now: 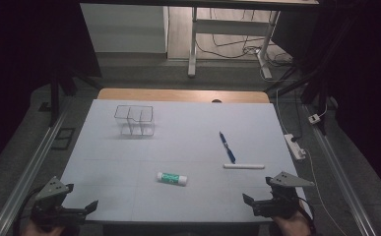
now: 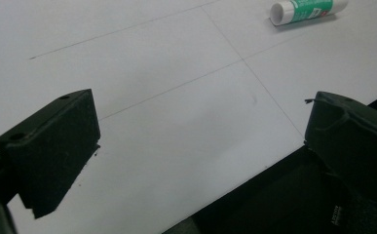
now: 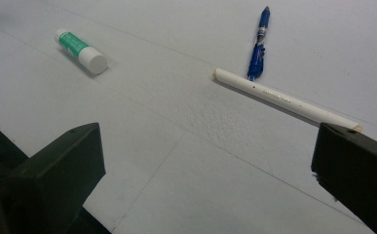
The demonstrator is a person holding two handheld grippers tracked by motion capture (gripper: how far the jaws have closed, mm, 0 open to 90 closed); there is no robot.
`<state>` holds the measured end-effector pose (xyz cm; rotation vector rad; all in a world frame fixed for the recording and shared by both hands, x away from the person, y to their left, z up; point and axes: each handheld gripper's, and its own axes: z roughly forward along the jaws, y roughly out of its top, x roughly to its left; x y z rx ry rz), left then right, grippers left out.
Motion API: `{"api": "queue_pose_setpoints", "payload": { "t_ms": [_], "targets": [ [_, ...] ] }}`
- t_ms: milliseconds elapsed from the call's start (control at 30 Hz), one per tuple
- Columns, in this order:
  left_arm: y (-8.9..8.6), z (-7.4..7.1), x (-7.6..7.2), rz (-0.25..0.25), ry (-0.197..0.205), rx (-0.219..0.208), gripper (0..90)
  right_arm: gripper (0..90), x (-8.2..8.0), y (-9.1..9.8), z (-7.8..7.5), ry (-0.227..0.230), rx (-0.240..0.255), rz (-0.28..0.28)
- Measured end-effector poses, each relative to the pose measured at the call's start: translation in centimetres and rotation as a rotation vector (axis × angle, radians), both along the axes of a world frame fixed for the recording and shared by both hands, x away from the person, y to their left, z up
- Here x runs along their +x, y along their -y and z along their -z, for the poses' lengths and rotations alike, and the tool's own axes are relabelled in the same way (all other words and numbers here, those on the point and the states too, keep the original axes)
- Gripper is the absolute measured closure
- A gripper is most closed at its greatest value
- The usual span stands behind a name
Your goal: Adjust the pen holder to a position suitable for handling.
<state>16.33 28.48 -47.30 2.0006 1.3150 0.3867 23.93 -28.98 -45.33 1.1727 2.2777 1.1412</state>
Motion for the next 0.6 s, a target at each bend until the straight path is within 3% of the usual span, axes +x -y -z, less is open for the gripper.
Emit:
{"api": "queue_pose_setpoints", "payload": {
  "t_ms": [167,600],
  "targets": [
    [-0.05,0.0,0.07,-0.003,0.003,-0.013,0.1,0.0,0.0,-0.08,0.02,-0.001,-0.007,-0.003],
    [0.46,0.0,0.3,0.002,-0.005,0.03,0.1,0.0,0.07,-0.12,0.12,-0.022,-0.013,-0.018]
  ]
}}
